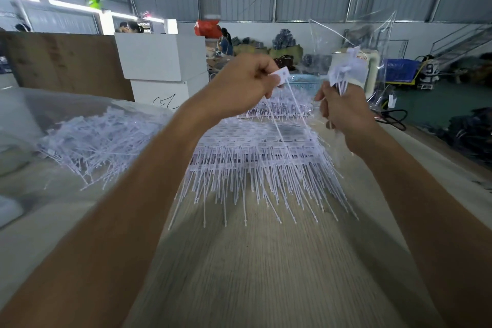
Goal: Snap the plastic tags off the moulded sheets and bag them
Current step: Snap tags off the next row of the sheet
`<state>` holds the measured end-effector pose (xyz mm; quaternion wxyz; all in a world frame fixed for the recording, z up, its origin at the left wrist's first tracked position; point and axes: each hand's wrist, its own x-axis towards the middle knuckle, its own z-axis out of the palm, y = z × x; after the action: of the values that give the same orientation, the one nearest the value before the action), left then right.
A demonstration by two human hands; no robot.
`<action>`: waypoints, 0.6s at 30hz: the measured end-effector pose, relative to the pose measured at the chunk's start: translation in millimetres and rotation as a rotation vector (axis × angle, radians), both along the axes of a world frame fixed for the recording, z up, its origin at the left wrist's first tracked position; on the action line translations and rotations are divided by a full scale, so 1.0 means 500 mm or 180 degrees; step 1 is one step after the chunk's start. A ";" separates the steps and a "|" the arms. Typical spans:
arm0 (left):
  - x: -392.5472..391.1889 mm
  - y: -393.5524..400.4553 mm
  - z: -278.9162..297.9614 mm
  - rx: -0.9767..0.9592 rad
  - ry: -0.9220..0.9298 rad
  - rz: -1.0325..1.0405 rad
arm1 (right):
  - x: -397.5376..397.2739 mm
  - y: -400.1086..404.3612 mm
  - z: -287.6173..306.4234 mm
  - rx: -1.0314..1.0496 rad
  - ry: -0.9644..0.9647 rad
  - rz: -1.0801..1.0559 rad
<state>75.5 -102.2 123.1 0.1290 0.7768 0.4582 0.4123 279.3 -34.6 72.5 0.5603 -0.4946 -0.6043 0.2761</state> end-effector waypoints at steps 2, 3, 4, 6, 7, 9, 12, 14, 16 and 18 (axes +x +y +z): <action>-0.006 0.009 -0.013 -0.0090 0.0115 0.0064 | -0.016 -0.010 0.009 -0.0053 0.0083 0.0334; -0.008 0.012 -0.017 -0.0078 0.0157 0.0086 | -0.024 -0.016 0.011 -0.0052 0.0105 0.0511; -0.010 0.015 -0.020 -0.0054 0.0160 0.0100 | -0.031 -0.022 0.013 -0.0020 0.0085 0.0620; -0.015 0.022 -0.023 -0.0043 0.0142 0.0111 | -0.045 -0.030 0.014 0.0140 -0.0112 0.0638; -0.015 0.026 -0.024 -0.0042 0.0138 0.0113 | -0.052 -0.033 0.016 0.0251 -0.0200 0.0640; -0.014 0.029 -0.026 0.0025 0.0113 0.0113 | -0.065 -0.040 0.019 0.0404 -0.0162 0.0748; -0.015 0.029 -0.025 0.0071 -0.0074 0.0067 | -0.068 -0.050 0.023 0.0402 -0.0036 0.1065; -0.019 0.030 -0.024 0.0002 -0.0263 0.0025 | -0.063 -0.052 0.020 0.0342 -0.0211 0.1207; -0.023 0.033 -0.024 0.0050 -0.0340 0.0077 | -0.059 -0.054 0.018 0.0244 -0.0175 0.1245; -0.025 0.034 -0.025 0.0161 -0.0275 0.0085 | -0.056 -0.057 0.019 0.0216 0.0004 0.1270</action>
<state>62.8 -85.0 110.4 0.1233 0.7551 0.4520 0.4586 251.5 -62.9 82.0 0.5112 -0.3458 -0.6990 0.3613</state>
